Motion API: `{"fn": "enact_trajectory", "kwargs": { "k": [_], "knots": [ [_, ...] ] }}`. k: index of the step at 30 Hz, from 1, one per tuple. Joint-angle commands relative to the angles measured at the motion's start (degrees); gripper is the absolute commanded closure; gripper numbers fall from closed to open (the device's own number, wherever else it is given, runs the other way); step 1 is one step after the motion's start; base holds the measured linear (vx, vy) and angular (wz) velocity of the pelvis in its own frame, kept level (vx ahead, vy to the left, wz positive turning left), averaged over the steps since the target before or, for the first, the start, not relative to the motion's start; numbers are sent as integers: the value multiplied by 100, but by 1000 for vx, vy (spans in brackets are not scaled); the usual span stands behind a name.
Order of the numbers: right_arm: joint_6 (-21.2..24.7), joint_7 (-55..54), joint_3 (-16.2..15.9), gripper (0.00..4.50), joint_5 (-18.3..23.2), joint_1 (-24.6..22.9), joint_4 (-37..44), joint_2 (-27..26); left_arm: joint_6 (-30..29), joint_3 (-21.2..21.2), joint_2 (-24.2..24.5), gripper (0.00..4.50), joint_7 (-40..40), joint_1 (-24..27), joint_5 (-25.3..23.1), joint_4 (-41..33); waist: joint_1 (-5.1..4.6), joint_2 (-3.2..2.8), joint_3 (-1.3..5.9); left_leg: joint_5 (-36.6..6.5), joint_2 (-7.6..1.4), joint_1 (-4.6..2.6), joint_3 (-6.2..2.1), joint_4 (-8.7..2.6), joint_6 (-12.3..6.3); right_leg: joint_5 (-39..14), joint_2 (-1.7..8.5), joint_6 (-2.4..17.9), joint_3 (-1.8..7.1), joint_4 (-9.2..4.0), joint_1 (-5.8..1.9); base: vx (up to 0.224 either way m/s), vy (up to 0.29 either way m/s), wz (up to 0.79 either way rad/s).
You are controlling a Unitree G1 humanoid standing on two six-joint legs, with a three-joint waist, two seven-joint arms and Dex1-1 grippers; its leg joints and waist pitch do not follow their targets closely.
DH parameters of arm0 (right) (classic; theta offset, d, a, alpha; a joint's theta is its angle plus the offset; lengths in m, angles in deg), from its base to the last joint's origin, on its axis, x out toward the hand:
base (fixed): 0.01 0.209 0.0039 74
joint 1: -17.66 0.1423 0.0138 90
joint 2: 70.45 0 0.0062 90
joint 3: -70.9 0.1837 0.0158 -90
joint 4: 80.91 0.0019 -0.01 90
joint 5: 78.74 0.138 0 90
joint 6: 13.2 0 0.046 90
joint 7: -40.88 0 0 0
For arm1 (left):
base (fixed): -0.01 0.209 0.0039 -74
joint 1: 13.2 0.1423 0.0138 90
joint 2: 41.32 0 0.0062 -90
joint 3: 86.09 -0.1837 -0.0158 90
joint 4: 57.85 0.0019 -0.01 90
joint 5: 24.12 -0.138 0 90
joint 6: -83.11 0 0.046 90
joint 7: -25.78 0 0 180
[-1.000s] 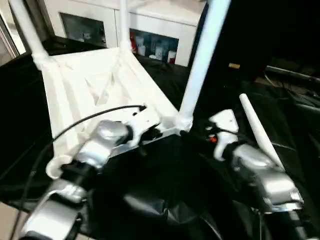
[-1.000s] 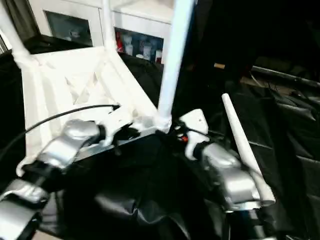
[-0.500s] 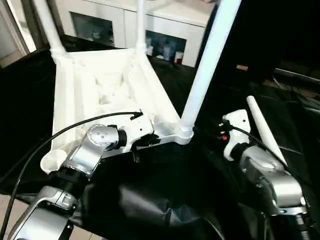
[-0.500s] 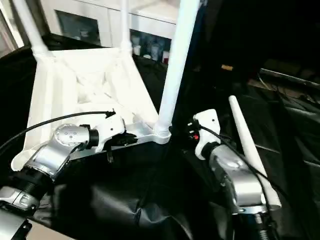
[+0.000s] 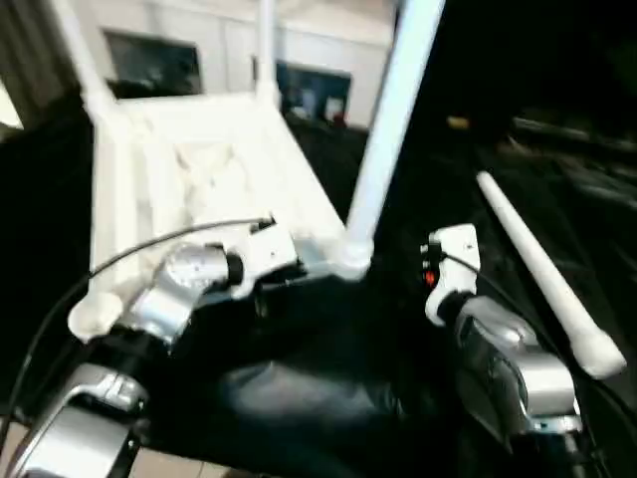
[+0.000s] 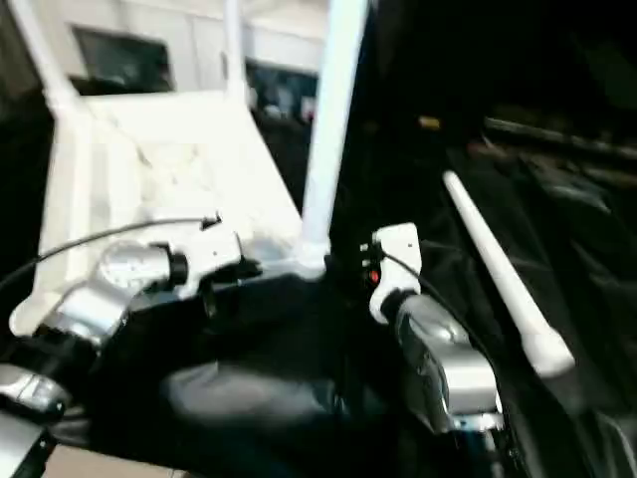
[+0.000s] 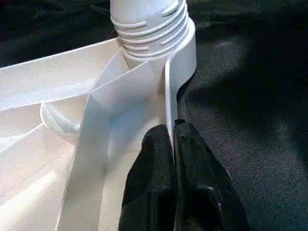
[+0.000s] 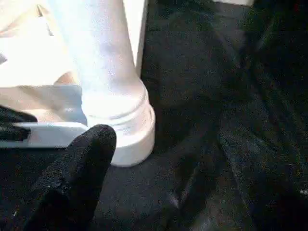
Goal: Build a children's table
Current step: Rotate leg to tighten
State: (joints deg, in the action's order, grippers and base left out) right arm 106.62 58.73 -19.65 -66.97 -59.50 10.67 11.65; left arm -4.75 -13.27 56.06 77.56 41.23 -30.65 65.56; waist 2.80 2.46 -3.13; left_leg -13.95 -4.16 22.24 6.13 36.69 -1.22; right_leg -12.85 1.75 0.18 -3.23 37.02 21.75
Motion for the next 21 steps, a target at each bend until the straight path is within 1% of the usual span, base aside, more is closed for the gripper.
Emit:
{"fn": "enact_trajectory", "kwargs": {
  "k": [1, 2, 3, 4, 5, 6, 7, 8, 9, 10, 11, 12, 13, 14, 15, 16, 17, 18, 19, 20, 21],
  "knots": [
    [57, -5, 88, 60, 32, -29, 75, 84, 75, 7, -144, 450, -4, -161, 61, -102, -65, 79, 478, 3150, -592, -361, -410, -352, 1064, 1278, 837, 183, 436, -412, -243, -82, -13, -19],
    [55, 0, 89, 60, 32, -28, 75, 85, 74, 10, -145, 450, -5, -160, 65, -102, 5, 112, 481, 2164, -596, -93, -315, -382, 802, 1498, 1167, 267, 510, -383, -462, -82, -13, -19],
    [36, 28, 82, 60, 24, -20, 72, 99, 17, 11, -142, 450, 2, -160, 74, -91, 150, 77, 398, 658, -679, -86, -212, -409, 494, 1270, 1295, 576, 534, -526, -394, -89, -28, -10],
    [5, 83, 57, 60, 9, -12, 61, 136, -17, 5, -137, 450, 51, -149, 99, -103, 117, 75, 345, 236, -754, -59, -188, -562, 353, 712, 1107, 951, 411, -509, -442, -94, -44, -3],
    [-29, 138, 29, 60, -1, -1, 46, 180, -61, -3, -133, 450, 95, -139, 124, -118, 126, 39, 344, 96, -831, -101, -190, -611, 302, 499, 1032, 1118, 373, -500, -397, -94, -44, -3],
    [-51, 173, 11, 60, -7, 5, 35, 209, -83, -9, -131, 450, 126, -133, 139, -127, 71, -12, 329, -267, -963, -191, -213, -679, 201, 279, 934, 1385, 338, -463, -294, -86, -39, -1],
    [-190, 388, -28, 41, 20, 10, 2, 315, -134, -9, -127, 450, 160, -118, 144, -158, 39, -30, 322, -581, -1013, -222, -184, -708, 168, 210, 922, 1551, 308, -453, -264, -80, -42, 1],
    [-248, 476, -42, 41, 33, 12, -11, 356, -156, -8, -125, 450, 169, -113, 143, -169, 28, -20, 312, -720, -1016, -205, -165, -716, 170, 159, 947, 1596, 309, -449, -278, -80, -42, 1],
    [-289, 573, -47, 41, 63, 5, -5, 395, -154, -6, -127, 450, 163, -115, 135, -169, 66, -15, 294, -978, -995, -211, -66, -704, 206, -118, 991, 1619, 326, -508, -265, -75, -51, 2],
    [-501, 1004, -88, 27, 141, -19, -4, 606, -148, -1, -138, 450, 166, -120, 115, -176, 103, 8, 266, -1184, -984, -197, -4, -671, 247, -567, 1050, 1588, 364, -570, -279, -63, -48, 4],
    [-569, 1107, -110, 13, 132, -21, -16, 678, -149, 4, -146, 450, 184, -120, 117, -179, 131, 3, 264, -1208, -994, -200, 15, -662, 263, -778, 1068, 1544, 371, -593, -282, -63, -48, 4],
    [-647, 1281, -157, 7, 98, -15, -59, 822, -145, -11, -152, 450, 251, -114, 129, -204, 158, -3, 266, -1142, -1019, -214, 68, -654, 287, -971, 1046, 1466, 375, -611, -255, 0, 0, 0],
    [-697, 1401, -185, 2, 82, -8, -94, 918, -140, -28, -153, 450, 316, -106, 142, -231, 178, -7, 275, -1024, -1042, -218, 107, -667, 299, -916, 991, 1414, 354, -593, -245, 0, 0, 0],
    [-785, 1593, -217, 2, 72, 11, -158, 1057, -132, -65, -143, 450, 468, -80, 178, -306, 194, -19, 291, -907, -1058, -219, 125, -680, 304, -689, 955, 1404, 334, -551, -239, 0, 0, 0],
    [-796, 1620, -222, 2, 72, 12, -163, 1074, -133, -67, -142, 450, 484, -77, 185, -316, 194, -19, 291, -907, -1058, -219, 125, -680, 304, -689, 955, 1404, 334, -551, -239, 0, 0, 0],
    [-908, 1919, -288, 2, 64, 31, -214, 1259, -147, -97, -129, 450, 655, -47, 252, -415, 208, -17, 320, -716, -1057, -227, 146, -671, 279, -202, 933, 1475, 315, -485, -234, 0, 0, 0],
    [-960, 2063, -323, 2, 54, 40, -231, 1337, -147, -117, -114, 450, 735, -41, 276, -452, 216, -10, 331, -632, -1057, -217, 156, -659, 244, -20, 945, 1514, 315, -461, -249, 0, 0, 0],
    [-994, 2225, -357, 2, 60, 48, -246, 1413, -141, -134, -99, 450, 796, -41, 286, -476, 237, 2, 343, -390, -1043, -198, 171, -634, 137, 330, 940, 1572, 313, -426, -261, 0, 0, 0],
    [-994, 2225, -357, 2, 60, 48, -246, 1413, -141, -134, -99, 450, 796, -41, 286, -476, 251, 2, 353, -301, -1032, -203, 187, -616, 75, 478, 936, 1608, 311, -409, -254, 0, 0, 0],
    [-1063, 2539, -468, 2, 59, 63, -273, 1599, -151, -169, -70, 450, 916, -36, 291, -515, 271, -3, 363, -153, -1024, -204, 203, -594, -42, 695, 933, 1656, 313, -388, -245, 0, 0, 0],
    [-1117, 2664, -553, 2, 7, 71, -306, 1714, -136, -188, -49, 450, 1008, -17, 312, -557, 289, 9, 366, -92, -1025, -194, 202, -579, -122, 780, 934, 1677, 305, -380, -262, 0, 0, 0]
  ]
}}
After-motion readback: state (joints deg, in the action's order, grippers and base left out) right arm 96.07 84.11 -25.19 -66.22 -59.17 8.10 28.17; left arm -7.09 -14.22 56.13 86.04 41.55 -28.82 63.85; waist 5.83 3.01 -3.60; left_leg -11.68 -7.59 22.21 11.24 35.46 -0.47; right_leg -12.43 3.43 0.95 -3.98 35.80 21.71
